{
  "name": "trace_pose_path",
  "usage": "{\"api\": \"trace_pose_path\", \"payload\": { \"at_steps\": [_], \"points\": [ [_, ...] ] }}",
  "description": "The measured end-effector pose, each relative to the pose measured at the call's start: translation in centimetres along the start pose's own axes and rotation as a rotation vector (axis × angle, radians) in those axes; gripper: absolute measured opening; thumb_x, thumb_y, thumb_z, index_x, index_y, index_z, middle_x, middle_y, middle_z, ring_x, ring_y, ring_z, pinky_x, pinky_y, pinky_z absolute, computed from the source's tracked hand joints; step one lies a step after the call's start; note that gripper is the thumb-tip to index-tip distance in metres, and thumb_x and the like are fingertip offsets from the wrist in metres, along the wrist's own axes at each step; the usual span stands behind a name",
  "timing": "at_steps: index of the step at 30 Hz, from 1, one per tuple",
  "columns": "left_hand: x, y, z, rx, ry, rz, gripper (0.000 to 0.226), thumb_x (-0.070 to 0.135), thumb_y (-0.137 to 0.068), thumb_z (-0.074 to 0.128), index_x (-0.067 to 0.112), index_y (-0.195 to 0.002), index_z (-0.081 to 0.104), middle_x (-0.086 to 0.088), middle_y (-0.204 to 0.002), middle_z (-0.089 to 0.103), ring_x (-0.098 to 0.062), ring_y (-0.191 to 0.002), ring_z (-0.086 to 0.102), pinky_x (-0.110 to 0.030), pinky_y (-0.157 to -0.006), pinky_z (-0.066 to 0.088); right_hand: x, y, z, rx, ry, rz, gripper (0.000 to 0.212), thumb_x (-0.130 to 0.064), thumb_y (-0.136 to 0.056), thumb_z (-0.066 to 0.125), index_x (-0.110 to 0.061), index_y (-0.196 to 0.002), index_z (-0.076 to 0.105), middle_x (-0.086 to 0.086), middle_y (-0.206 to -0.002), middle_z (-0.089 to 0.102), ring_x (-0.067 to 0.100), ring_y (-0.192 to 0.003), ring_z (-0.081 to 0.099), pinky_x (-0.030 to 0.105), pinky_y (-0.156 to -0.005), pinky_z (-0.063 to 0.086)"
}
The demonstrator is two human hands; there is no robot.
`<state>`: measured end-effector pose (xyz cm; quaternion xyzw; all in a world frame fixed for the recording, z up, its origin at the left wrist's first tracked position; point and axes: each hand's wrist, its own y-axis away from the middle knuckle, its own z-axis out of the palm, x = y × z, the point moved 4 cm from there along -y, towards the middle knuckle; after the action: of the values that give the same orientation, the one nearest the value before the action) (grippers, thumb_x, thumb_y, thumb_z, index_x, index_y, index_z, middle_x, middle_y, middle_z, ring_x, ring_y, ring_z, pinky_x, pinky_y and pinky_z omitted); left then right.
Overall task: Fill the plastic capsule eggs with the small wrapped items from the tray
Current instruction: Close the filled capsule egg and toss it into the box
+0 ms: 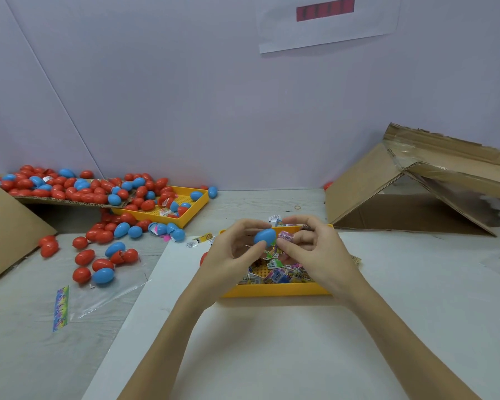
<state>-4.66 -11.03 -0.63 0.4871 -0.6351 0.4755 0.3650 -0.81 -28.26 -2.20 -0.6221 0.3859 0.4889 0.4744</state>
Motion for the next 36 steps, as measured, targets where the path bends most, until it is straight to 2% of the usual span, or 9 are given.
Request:
{"api": "trace_pose_path", "payload": {
  "at_steps": [4, 9, 16, 26, 30, 33, 36],
  "points": [
    [-0.03, 0.03, 0.19, 0.001, 0.031, -0.039, 0.024, 0.011, -0.102, 0.057, 0.021, -0.124, 0.059, 0.002, -0.115, 0.070, -0.010, -0.101, 0.069, -0.019, -0.080, 0.055, -0.22, 0.13, 0.39, -0.040, 0.010, -0.049, 0.037, -0.013, -0.092, 0.073, -0.018, -0.125, 0.059, 0.005, -0.074, 0.076, 0.023, -0.069, 0.076, 0.033, -0.067, 0.063],
    [-0.29, 0.00, -0.26, 0.000, 0.037, -0.035, 0.023, 0.008, -0.098, 0.063, 0.016, -0.120, 0.062, 0.003, -0.117, 0.070, -0.016, -0.109, 0.068, -0.027, -0.094, 0.056, -0.42, 0.17, 0.20, -0.018, 0.004, -0.064, 0.034, -0.014, -0.094, 0.071, -0.017, -0.125, 0.059, 0.006, -0.076, 0.077, 0.023, -0.070, 0.076, 0.030, -0.065, 0.062],
    [-0.16, 0.03, -0.13, -0.005, 0.011, -0.011, 0.023, 0.010, -0.098, 0.064, 0.018, -0.120, 0.064, 0.002, -0.115, 0.071, -0.017, -0.109, 0.068, -0.031, -0.097, 0.056, -0.21, 0.11, -0.04, 0.013, 0.006, -0.050, 0.025, -0.015, -0.096, 0.068, -0.016, -0.121, 0.062, 0.007, -0.076, 0.077, 0.024, -0.070, 0.077, 0.033, -0.066, 0.063],
    [0.15, 0.08, 0.09, -0.008, -0.071, 0.104, 0.029, 0.005, -0.097, 0.065, 0.017, -0.123, 0.068, 0.007, -0.118, 0.071, -0.014, -0.113, 0.066, -0.024, -0.094, 0.054, 0.05, 0.11, 0.02, -0.002, -0.026, 0.013, 0.027, -0.018, -0.093, 0.073, -0.014, -0.117, 0.063, 0.008, -0.081, 0.079, 0.025, -0.075, 0.078, 0.039, -0.070, 0.065],
    [-0.05, 0.03, 0.12, -0.001, -0.045, 0.080, 0.037, 0.009, -0.096, 0.067, 0.019, -0.130, 0.060, 0.003, -0.121, 0.071, -0.016, -0.114, 0.068, -0.029, -0.095, 0.056, -0.11, 0.21, -0.03, 0.020, -0.033, 0.021, 0.031, -0.019, -0.091, 0.075, -0.014, -0.118, 0.062, 0.006, -0.083, 0.079, 0.023, -0.076, 0.078, 0.036, -0.072, 0.065],
    [-0.10, -0.03, -0.14, 0.029, -0.035, 0.098, 0.032, 0.008, -0.093, 0.071, 0.015, -0.123, 0.061, 0.003, -0.120, 0.071, -0.018, -0.113, 0.068, -0.032, -0.096, 0.056, -0.47, 0.42, -0.01, 0.041, -0.076, 0.025, 0.034, -0.016, -0.088, 0.078, -0.015, -0.118, 0.063, 0.004, -0.086, 0.080, 0.021, -0.079, 0.078, 0.032, -0.072, 0.064],
    [0.01, -0.01, -0.26, 0.048, -0.002, 0.106, 0.028, 0.018, -0.092, 0.070, 0.017, -0.119, 0.064, 0.007, -0.117, 0.071, -0.016, -0.112, 0.068, -0.028, -0.095, 0.056, -0.83, 0.61, 0.15, 0.052, -0.114, 0.012, 0.037, -0.013, -0.084, 0.080, -0.014, -0.118, 0.064, 0.003, -0.089, 0.080, 0.020, -0.081, 0.078, 0.027, -0.070, 0.063]
  ]
}}
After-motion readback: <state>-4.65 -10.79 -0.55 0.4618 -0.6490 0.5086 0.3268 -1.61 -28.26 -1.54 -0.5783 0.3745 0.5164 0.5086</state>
